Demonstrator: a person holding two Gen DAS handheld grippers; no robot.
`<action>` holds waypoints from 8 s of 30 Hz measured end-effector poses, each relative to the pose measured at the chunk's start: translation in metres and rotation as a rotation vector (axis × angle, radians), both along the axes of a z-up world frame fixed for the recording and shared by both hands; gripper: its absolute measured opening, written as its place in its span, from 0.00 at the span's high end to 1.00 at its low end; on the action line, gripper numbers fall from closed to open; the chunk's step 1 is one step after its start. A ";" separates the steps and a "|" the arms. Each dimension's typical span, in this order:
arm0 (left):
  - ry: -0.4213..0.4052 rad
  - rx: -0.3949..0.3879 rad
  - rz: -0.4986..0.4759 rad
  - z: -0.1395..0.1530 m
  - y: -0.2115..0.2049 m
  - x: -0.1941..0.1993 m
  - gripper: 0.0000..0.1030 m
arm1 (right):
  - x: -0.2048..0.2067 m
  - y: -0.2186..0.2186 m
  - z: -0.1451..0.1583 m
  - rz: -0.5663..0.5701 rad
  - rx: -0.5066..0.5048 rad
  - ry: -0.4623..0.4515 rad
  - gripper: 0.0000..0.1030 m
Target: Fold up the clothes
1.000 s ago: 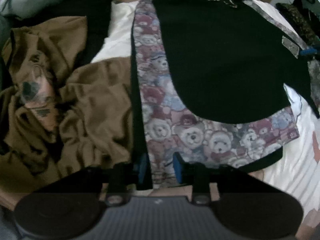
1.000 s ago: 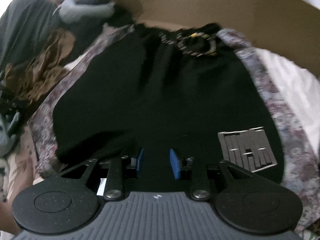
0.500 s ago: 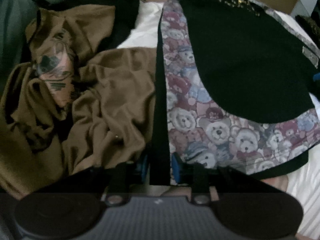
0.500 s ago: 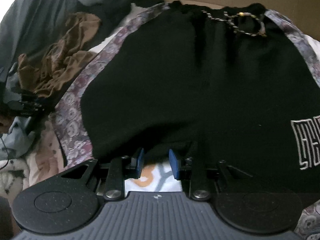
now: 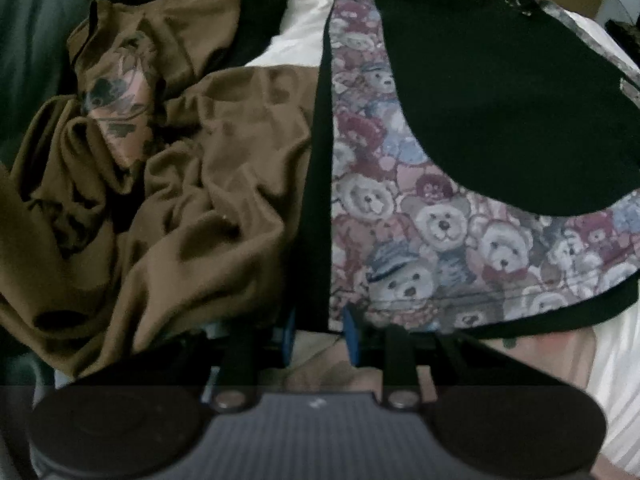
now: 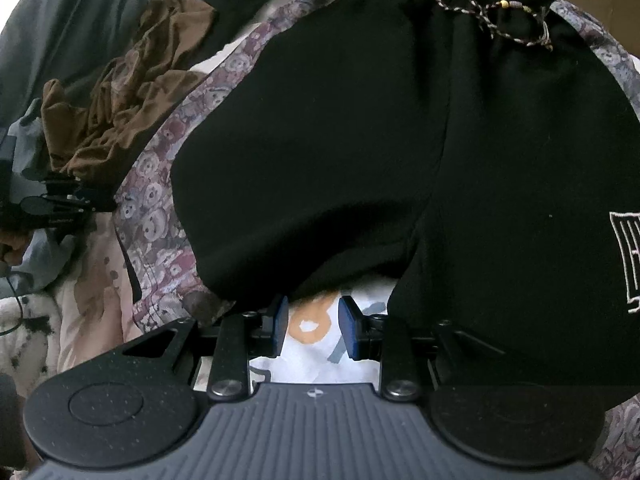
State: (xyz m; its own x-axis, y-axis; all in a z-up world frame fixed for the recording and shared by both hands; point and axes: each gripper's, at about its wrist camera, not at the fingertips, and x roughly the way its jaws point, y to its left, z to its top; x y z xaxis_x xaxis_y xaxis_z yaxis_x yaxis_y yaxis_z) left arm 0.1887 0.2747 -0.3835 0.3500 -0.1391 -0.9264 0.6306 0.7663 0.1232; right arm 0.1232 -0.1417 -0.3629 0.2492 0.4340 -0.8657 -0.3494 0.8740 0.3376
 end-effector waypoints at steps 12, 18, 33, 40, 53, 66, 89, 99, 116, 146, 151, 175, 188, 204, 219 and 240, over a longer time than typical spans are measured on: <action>-0.035 0.019 0.012 -0.007 -0.011 -0.006 0.79 | -0.006 -0.001 -0.007 0.019 0.001 0.031 0.69; -0.065 0.029 0.020 -0.011 -0.013 -0.015 0.91 | -0.004 -0.003 -0.006 0.007 -0.017 0.013 0.69; -0.143 0.035 0.056 0.024 -0.006 -0.014 0.93 | 0.001 -0.002 -0.010 -0.028 0.073 0.081 0.69; -0.163 0.059 0.048 0.024 -0.008 -0.005 0.93 | -0.002 0.005 -0.029 -0.062 0.193 0.209 0.69; -0.161 0.056 0.068 0.020 -0.011 0.005 0.93 | 0.008 0.033 -0.051 -0.045 0.246 0.239 0.69; -0.160 0.050 0.061 0.017 -0.011 0.002 0.93 | -0.001 0.020 -0.024 0.040 0.332 0.317 1.00; -0.195 0.037 0.073 0.025 -0.010 0.003 0.93 | -0.006 0.010 -0.046 0.071 0.275 0.334 0.96; -0.194 0.041 0.071 0.023 -0.010 0.003 0.93 | -0.010 0.026 -0.050 0.078 0.321 0.326 0.58; -0.174 0.055 0.066 0.040 -0.008 -0.017 0.93 | -0.012 0.028 -0.076 0.104 0.347 0.468 1.00; -0.144 0.143 0.078 0.019 -0.003 -0.031 0.94 | 0.002 0.003 -0.083 -0.014 0.352 0.512 0.61; -0.148 0.148 0.081 0.018 -0.005 -0.033 0.94 | 0.002 0.010 -0.091 -0.029 0.360 0.519 0.61; -0.128 0.169 0.097 0.013 -0.007 -0.029 0.94 | -0.016 0.033 -0.107 0.047 0.345 0.628 1.00; -0.097 0.115 0.133 0.033 -0.006 -0.041 0.89 | 0.000 0.005 -0.059 0.127 0.326 0.501 0.69; -0.101 -0.070 0.037 0.049 -0.093 -0.043 0.81 | 0.032 -0.061 0.012 0.052 0.200 0.114 0.69; -0.074 -0.159 -0.071 0.022 -0.186 -0.042 0.71 | 0.043 -0.158 0.031 -0.253 0.013 -0.153 0.68; 0.059 -0.154 -0.119 -0.009 -0.167 -0.103 0.67 | -0.009 -0.172 -0.024 -0.169 -0.338 -0.068 0.60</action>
State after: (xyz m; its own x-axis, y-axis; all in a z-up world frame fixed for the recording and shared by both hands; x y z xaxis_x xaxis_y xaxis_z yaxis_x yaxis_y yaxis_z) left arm 0.0858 0.1075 -0.3925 0.2680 -0.3180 -0.9094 0.7206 0.6927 -0.0299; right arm 0.1140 -0.3134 -0.3872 0.3549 0.0747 -0.9319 -0.2021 0.9794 0.0016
